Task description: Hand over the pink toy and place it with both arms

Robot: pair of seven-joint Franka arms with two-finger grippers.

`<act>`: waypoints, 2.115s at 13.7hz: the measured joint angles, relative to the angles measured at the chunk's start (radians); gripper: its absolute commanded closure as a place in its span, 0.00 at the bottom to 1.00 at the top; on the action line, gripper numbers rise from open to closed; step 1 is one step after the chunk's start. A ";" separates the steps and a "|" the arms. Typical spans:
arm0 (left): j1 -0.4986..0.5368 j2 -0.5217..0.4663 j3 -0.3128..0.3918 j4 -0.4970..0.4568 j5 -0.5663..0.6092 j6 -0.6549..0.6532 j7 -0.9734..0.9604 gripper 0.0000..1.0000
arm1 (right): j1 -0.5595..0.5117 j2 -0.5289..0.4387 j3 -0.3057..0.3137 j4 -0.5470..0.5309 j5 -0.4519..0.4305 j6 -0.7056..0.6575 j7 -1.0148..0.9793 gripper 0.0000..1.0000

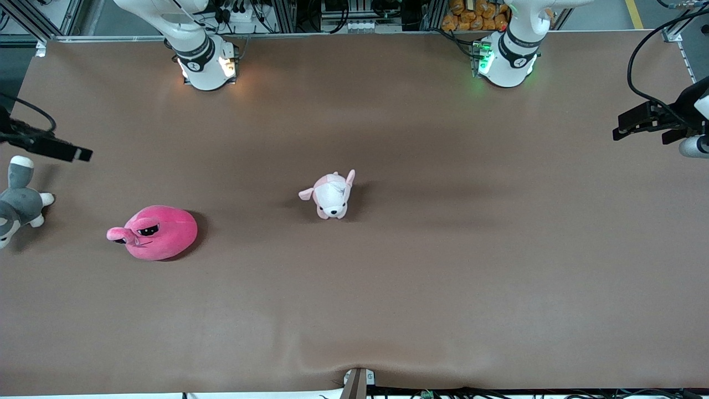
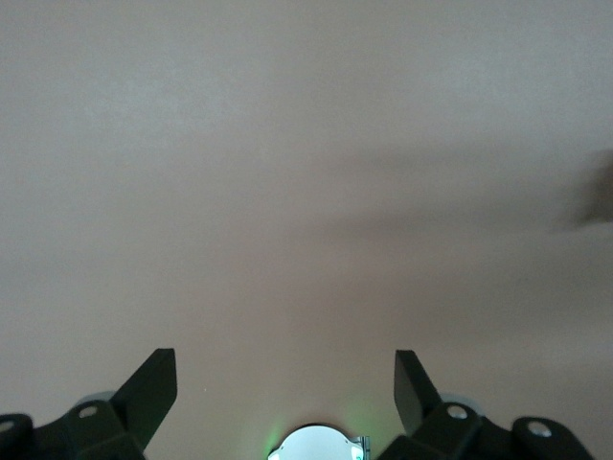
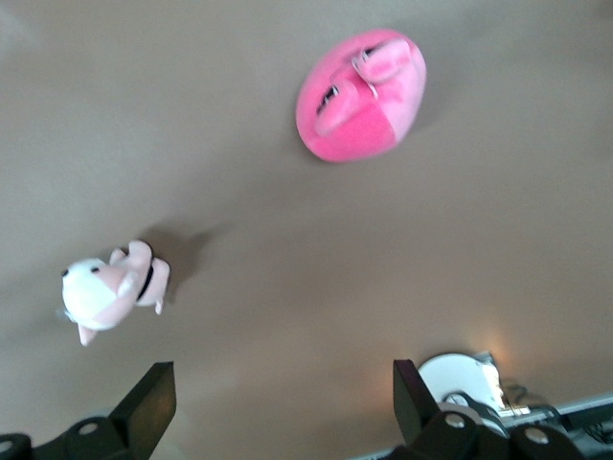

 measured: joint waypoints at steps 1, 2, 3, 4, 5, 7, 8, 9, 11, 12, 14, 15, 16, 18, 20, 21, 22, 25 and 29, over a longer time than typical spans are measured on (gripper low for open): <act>-0.001 -0.002 -0.002 0.000 0.000 -0.001 0.000 0.00 | 0.002 -0.019 0.001 0.000 0.000 -0.012 0.000 0.00; -0.003 -0.004 -0.006 0.000 0.004 -0.002 0.000 0.00 | 0.005 -0.040 0.002 -0.001 0.000 -0.021 -0.004 0.00; -0.004 -0.005 -0.009 0.000 0.009 -0.002 0.000 0.00 | 0.010 -0.061 0.003 -0.005 -0.001 -0.028 -0.021 0.00; -0.004 -0.006 -0.012 0.000 0.014 -0.002 0.000 0.00 | 0.016 -0.079 0.004 -0.010 -0.012 -0.030 -0.056 0.00; -0.004 -0.008 -0.013 0.000 0.018 -0.003 0.000 0.00 | 0.023 -0.092 0.005 -0.016 -0.034 -0.031 -0.098 0.00; -0.004 -0.018 -0.013 0.000 0.029 -0.003 0.000 0.00 | 0.031 -0.111 0.005 -0.049 -0.056 -0.019 -0.165 0.00; -0.004 -0.022 -0.013 0.000 0.036 -0.003 0.000 0.00 | 0.032 -0.124 0.004 -0.079 -0.059 0.012 -0.201 0.00; -0.004 -0.026 -0.013 0.000 0.041 -0.003 0.000 0.00 | 0.032 -0.144 0.004 -0.120 -0.062 0.054 -0.243 0.00; -0.004 -0.029 -0.014 0.000 0.043 -0.004 0.000 0.00 | 0.032 -0.206 0.003 -0.222 -0.075 0.145 -0.317 0.00; -0.004 -0.029 -0.014 0.000 0.043 -0.004 0.000 0.00 | 0.032 -0.245 0.002 -0.279 -0.080 0.188 -0.335 0.00; -0.004 -0.029 -0.014 0.000 0.043 -0.003 0.000 0.00 | 0.032 -0.323 -0.001 -0.388 -0.100 0.250 -0.355 0.00; -0.004 -0.029 -0.014 0.000 0.043 -0.003 0.001 0.00 | 0.032 -0.352 -0.001 -0.426 -0.110 0.266 -0.364 0.00; -0.006 -0.029 -0.016 0.000 0.043 -0.003 0.001 0.00 | 0.033 -0.372 -0.001 -0.451 -0.116 0.276 -0.380 0.00; -0.007 -0.029 -0.023 0.000 0.043 -0.003 0.001 0.00 | 0.034 -0.386 -0.001 -0.471 -0.119 0.298 -0.443 0.00; -0.008 -0.029 -0.028 0.000 0.043 -0.003 0.001 0.00 | 0.034 -0.386 -0.002 -0.478 -0.122 0.313 -0.485 0.00; -0.008 -0.029 -0.028 0.000 0.043 -0.003 0.001 0.00 | 0.034 -0.386 -0.002 -0.478 -0.125 0.315 -0.493 0.00; -0.008 -0.029 -0.028 0.000 0.043 -0.003 0.001 0.00 | 0.034 -0.387 -0.002 -0.478 -0.134 0.315 -0.499 0.00; -0.011 -0.029 -0.030 0.000 0.043 -0.003 -0.011 0.00 | 0.038 -0.387 -0.001 -0.478 -0.161 0.316 -0.503 0.00; -0.011 -0.029 -0.036 0.000 0.043 -0.003 -0.025 0.00 | 0.038 -0.387 -0.001 -0.479 -0.164 0.315 -0.503 0.00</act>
